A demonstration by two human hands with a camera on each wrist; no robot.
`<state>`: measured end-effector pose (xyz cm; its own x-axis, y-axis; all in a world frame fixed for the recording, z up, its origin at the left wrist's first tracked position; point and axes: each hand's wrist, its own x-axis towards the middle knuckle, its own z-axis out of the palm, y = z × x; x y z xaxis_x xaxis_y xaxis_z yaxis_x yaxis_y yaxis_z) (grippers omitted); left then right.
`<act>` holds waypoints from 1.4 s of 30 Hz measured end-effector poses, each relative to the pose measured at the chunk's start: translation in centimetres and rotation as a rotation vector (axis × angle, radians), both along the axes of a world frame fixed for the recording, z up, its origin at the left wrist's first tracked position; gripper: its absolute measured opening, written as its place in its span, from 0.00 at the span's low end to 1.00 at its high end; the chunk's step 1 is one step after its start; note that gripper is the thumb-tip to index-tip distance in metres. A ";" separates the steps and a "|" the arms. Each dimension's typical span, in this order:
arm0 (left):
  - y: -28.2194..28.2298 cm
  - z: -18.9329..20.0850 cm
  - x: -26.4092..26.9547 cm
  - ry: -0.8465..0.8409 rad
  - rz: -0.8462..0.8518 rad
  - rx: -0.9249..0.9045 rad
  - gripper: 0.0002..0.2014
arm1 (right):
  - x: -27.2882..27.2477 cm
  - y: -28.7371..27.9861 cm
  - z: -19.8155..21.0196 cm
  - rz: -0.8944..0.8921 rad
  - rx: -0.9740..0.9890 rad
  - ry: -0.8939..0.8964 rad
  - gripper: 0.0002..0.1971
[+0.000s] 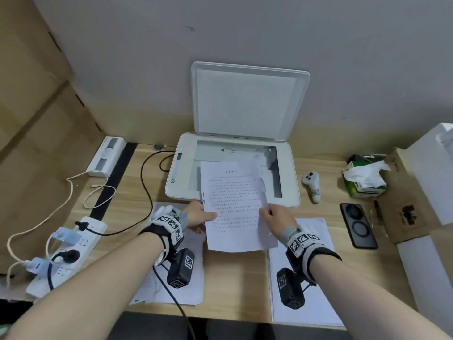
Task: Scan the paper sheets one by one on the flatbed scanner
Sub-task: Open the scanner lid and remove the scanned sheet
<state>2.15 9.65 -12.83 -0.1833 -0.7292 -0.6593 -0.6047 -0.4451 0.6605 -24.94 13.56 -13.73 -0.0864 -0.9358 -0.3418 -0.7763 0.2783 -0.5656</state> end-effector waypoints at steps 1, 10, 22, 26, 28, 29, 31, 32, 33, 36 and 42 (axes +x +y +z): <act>0.6 -0.2 -0.5 -0.003 -0.005 0.005 0.14 | -0.3 0.5 -0.4 0.002 0.003 -0.003 0.20; 7.4 -3.4 -11.7 -0.173 -0.302 0.166 0.06 | -11.6 8.7 -4.9 -0.084 0.191 0.025 0.19; 11.3 -9.4 -20.0 -0.252 -0.446 0.266 0.13 | -19.8 15.4 -9.0 -0.147 0.229 0.167 0.11; 11.5 -9.4 -20.3 -0.293 -0.449 0.266 0.15 | -19.1 15.3 -9.4 -0.156 0.195 0.241 0.10; 11.6 -8.8 -20.4 -0.291 -0.460 0.277 0.16 | -18.8 15.0 -9.3 -0.116 0.199 0.302 0.08; 11.5 -8.7 -20.3 -0.295 -0.460 0.258 0.15 | -18.5 14.9 -9.1 -0.094 0.208 0.321 0.07; 11.5 -8.1 -20.1 -0.311 -0.455 0.200 0.15 | -18.0 14.5 -8.8 -0.074 0.220 0.313 0.06; 11.6 -7.9 -19.9 -0.304 -0.444 0.191 0.16 | -17.7 14.4 -8.7 -0.062 0.219 0.300 0.07; 11.6 -7.8 -19.4 -0.294 -0.442 0.180 0.17 | -17.1 14.2 -8.4 -0.052 0.219 0.292 0.08; 11.3 -6.9 -17.6 -0.301 -0.438 0.109 0.16 | -14.8 13.5 -7.4 -0.039 0.214 0.282 0.10; 9.2 -5.6 -9.2 -0.344 -0.389 0.025 0.14 | -7.1 10.7 -6.4 0.010 0.213 0.240 0.12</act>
<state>-7.05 18.80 -18.39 -0.2078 -0.6335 -0.7453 -0.9086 -0.1571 0.3869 -32.04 24.29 -20.15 -0.1795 -0.8465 -0.5012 -0.8840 0.3624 -0.2954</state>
